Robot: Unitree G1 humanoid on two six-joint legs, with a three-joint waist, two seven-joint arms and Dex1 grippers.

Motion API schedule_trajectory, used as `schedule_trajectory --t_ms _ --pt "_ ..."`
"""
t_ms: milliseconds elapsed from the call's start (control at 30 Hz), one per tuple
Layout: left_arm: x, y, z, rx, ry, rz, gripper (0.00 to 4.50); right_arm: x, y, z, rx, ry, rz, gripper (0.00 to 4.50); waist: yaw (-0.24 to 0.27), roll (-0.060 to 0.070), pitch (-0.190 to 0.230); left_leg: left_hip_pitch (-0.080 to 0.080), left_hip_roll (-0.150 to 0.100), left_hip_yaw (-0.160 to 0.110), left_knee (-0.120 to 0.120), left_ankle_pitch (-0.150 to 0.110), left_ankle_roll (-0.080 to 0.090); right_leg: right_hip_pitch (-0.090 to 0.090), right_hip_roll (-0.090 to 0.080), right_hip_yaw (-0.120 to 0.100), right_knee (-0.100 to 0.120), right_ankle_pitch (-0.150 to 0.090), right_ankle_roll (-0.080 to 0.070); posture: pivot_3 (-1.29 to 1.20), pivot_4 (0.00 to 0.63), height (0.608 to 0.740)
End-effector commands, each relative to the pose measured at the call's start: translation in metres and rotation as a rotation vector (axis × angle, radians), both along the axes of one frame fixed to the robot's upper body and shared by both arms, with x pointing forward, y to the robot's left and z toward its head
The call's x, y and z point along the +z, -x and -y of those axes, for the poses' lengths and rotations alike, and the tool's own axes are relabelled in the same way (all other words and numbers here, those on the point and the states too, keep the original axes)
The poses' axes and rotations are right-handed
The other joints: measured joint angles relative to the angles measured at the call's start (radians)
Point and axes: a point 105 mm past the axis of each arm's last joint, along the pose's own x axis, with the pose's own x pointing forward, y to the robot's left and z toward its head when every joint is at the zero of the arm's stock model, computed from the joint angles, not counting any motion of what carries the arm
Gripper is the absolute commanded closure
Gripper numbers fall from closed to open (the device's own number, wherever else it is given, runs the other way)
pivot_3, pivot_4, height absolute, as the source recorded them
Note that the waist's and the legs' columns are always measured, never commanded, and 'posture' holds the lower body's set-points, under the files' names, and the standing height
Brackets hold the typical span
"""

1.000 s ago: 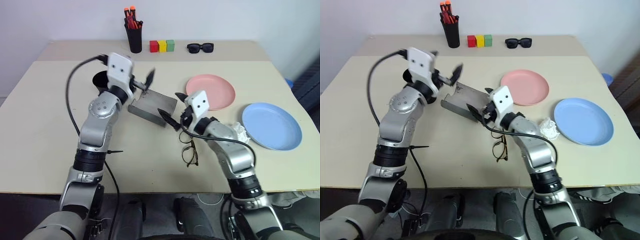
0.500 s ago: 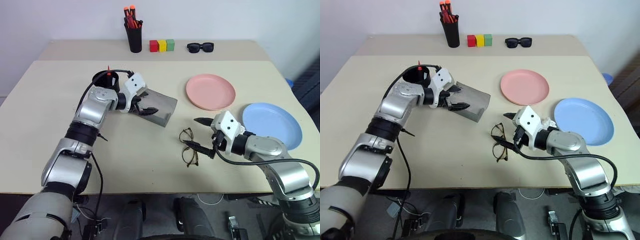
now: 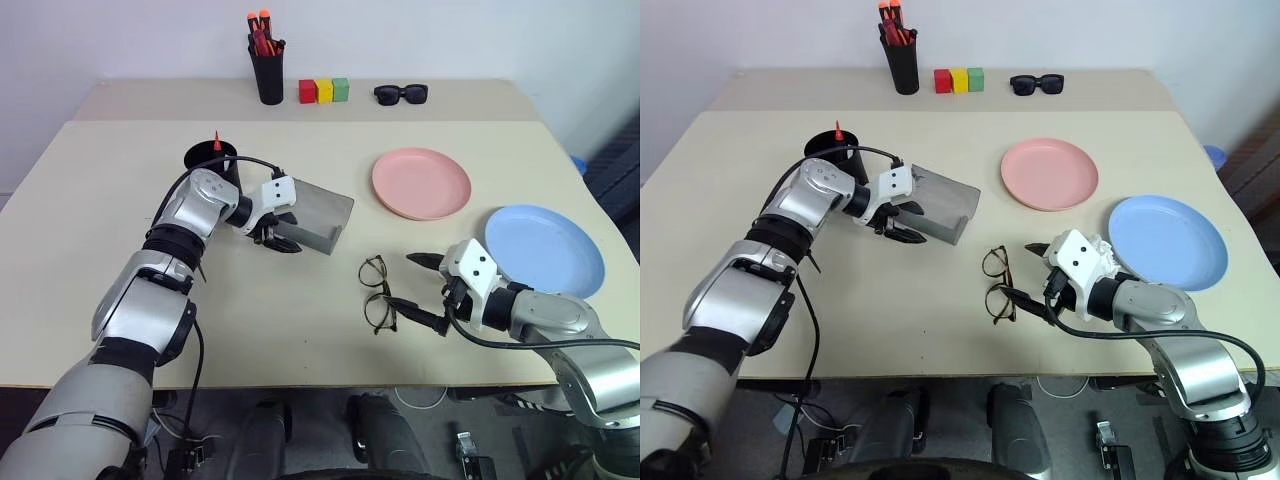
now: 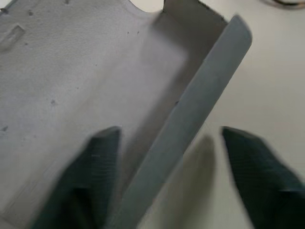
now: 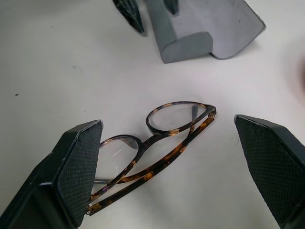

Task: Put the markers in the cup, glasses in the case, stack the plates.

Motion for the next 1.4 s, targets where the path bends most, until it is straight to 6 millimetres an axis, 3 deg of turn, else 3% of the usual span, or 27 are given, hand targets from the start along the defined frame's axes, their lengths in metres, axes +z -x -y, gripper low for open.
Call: schedule_trajectory --t_ms 33,133,367,500,600,767,867,1000,1200,1300,1400 --pt "0.017 -0.002 0.008 -0.047 0.036 0.059 3.14 0.010 0.002 -0.005 0.020 -0.007 0.058 0.00 0.000 0.000 0.000 0.000 0.000 0.000 0.000 0.000 0.000 0.000 0.000 0.000 0.000 0.000 0.000 0.00 0.150 0.740" --pt "0.018 0.002 0.013 -0.086 0.068 0.076 4.42 0.010 0.002 -0.006 0.027 -0.009 0.057 0.00 0.000 0.000 0.000 -0.001 0.000 0.000 0.000 0.000 0.000 0.000 0.000 0.000 0.000 0.000 0.000 0.00 0.150 0.740" --pt "0.017 0.020 0.025 -0.154 0.128 0.030 4.42 0.010 -0.002 -0.014 0.063 -0.013 0.062 0.00 -0.003 0.000 0.000 0.000 0.000 0.000 0.001 0.000 0.000 -0.001 0.000 0.000 0.002 0.000 0.000 0.00 0.150 0.740" --pt "0.013 0.044 0.015 -0.197 0.097 -0.014 4.42 0.011 -0.003 -0.019 0.078 -0.018 0.049 0.00 -0.009 0.000 0.000 0.000 0.000 0.000 0.000 0.000 0.000 -0.001 0.000 0.000 0.003 0.000 0.000 0.00 0.150 0.740" --pt "-0.006 0.052 -0.011 -0.131 -0.152 0.026 4.42 0.007 -0.005 -0.018 0.048 -0.031 -0.008 0.00 -0.006 0.000 0.000 0.001 0.001 -0.001 0.001 0.000 0.000 -0.001 0.000 0.000 0.005 0.000 0.000 0.00 0.150 0.740" --pt "-0.002 0.082 -0.011 -0.130 -0.058 -0.052 4.42 0.003 -0.009 -0.011 -0.029 -0.031 -0.122 0.00 -0.002 0.001 0.000 0.004 0.001 0.000 0.001 0.000 0.000 0.002 -0.001 0.001 0.004 0.000 -0.001 0.00 0.150 0.740" --pt "-0.003 0.090 -0.014 -0.100 -0.034 -0.083 3.52 0.004 -0.010 -0.009 -0.044 -0.066 -0.182 0.00 0.000 0.001 0.000 0.004 0.001 0.000 0.001 0.000 0.000 0.002 -0.001 0.001 0.004 0.000 -0.001 0.00 0.150 0.740" --pt "0.003 0.088 -0.014 -0.060 0.016 -0.020 1.66 0.007 -0.013 -0.005 -0.076 -0.103 -0.242 0.00 0.000 0.001 0.000 0.004 0.001 0.000 0.001 0.000 0.000 0.002 0.000 0.001 0.004 0.000 -0.001 0.00 0.150 0.740" --pt "0.025 0.085 -0.012 -0.010 0.194 0.170 1.66 0.005 -0.013 0.002 -0.132 -0.169 -0.339 0.00 -0.001 0.001 0.000 0.004 0.002 0.000 0.001 0.000 0.000 0.002 -0.001 0.001 0.004 0.000 -0.001 0.00 0.150 0.740" --pt "0.038 0.099 -0.010 -0.035 0.344 0.326 1.66 -0.003 -0.013 0.004 -0.171 -0.224 -0.437 0.00 -0.004 0.001 0.000 0.004 0.003 0.000 0.000 0.000 0.000 0.001 -0.001 0.001 0.004 0.000 -0.001 0.00 0.150 0.740" --pt "0.041 0.118 -0.012 -0.019 0.513 0.312 1.66 0.001 -0.013 -0.003 -0.159 -0.322 -0.496 0.00 -0.002 0.001 0.000 0.005 0.004 0.000 0.000 0.000 0.000 0.001 -0.002 0.002 0.004 0.000 -0.001 0.00 0.150 0.740"
